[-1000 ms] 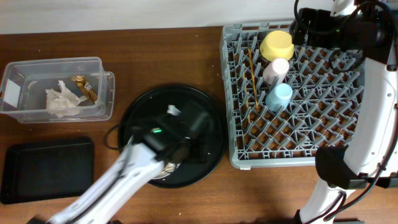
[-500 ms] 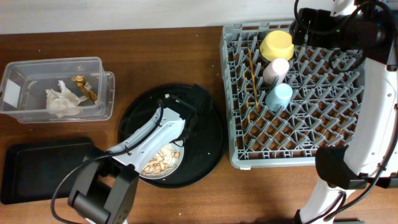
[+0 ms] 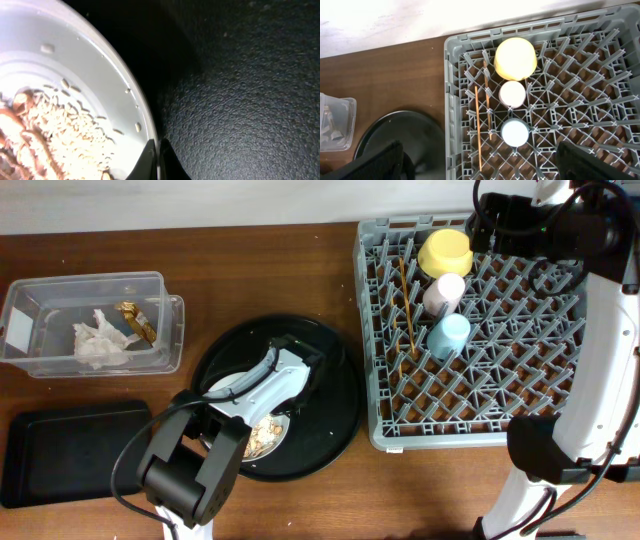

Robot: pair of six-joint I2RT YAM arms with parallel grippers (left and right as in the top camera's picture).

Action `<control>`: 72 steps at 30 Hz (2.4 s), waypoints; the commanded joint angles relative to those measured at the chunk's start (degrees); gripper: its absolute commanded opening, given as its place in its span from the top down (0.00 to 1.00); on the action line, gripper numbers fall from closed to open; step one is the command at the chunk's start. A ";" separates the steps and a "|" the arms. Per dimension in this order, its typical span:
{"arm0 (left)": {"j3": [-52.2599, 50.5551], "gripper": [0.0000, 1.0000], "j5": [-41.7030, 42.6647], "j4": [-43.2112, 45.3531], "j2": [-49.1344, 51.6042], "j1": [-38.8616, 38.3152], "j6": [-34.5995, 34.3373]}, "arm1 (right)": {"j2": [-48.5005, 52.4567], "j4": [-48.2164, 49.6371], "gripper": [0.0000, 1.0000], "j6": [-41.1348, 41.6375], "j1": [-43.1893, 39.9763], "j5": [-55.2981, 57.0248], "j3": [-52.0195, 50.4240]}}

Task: Sort waste into correct bins and load items into the dishwasher rack
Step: 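Reach the left gripper to the white plate and grasp its rim, then lift the plate left and tip the scraps onto the small black tray, then set the empty white plate back on the round black tray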

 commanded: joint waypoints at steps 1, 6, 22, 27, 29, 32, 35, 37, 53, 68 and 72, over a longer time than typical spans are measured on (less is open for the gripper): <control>2.43 0.99 0.85 -5.53 0.70 -0.02 0.26 | -0.11 -0.33 0.02 -0.61 -0.07 -0.11 0.42; 9.99 0.99 0.28 -19.82 0.11 1.16 0.26 | -0.11 -0.33 0.02 -0.61 -0.07 -0.11 0.42; 14.43 0.99 15.74 -20.41 -15.34 54.69 28.24 | -0.11 -0.33 0.02 -0.61 -0.07 -0.11 0.42; 14.43 0.98 30.56 -15.50 -15.34 65.09 30.80 | -0.11 -0.33 0.02 -0.61 -0.07 -0.11 0.42; 14.43 0.98 38.05 -14.25 -15.34 69.07 30.86 | -0.11 -0.33 0.02 -0.61 -0.07 -0.11 0.42; 14.43 0.98 52.65 -13.42 -15.34 77.37 32.96 | -0.11 -0.33 0.02 -0.61 -0.07 -0.11 0.42; 14.38 0.98 63.95 -13.49 -15.34 85.44 32.94 | -0.11 -0.33 0.02 -0.61 -0.07 -0.11 0.42; 14.32 0.99 69.96 -15.45 -15.34 90.66 32.92 | -0.11 -0.33 0.02 -0.61 -0.07 -0.11 0.42; 12.70 1.00 80.83 -21.64 -14.71 98.38 51.12 | -0.11 -0.33 0.02 -0.61 -0.07 -0.11 0.42; 12.70 1.00 77.48 -39.78 -33.83 62.34 62.90 | -0.11 -0.33 0.02 -0.61 -0.07 -0.11 0.42; 12.70 1.00 38.73 -23.15 -33.07 27.06 32.96 | -0.11 -0.35 0.02 -0.61 -0.07 -0.11 0.42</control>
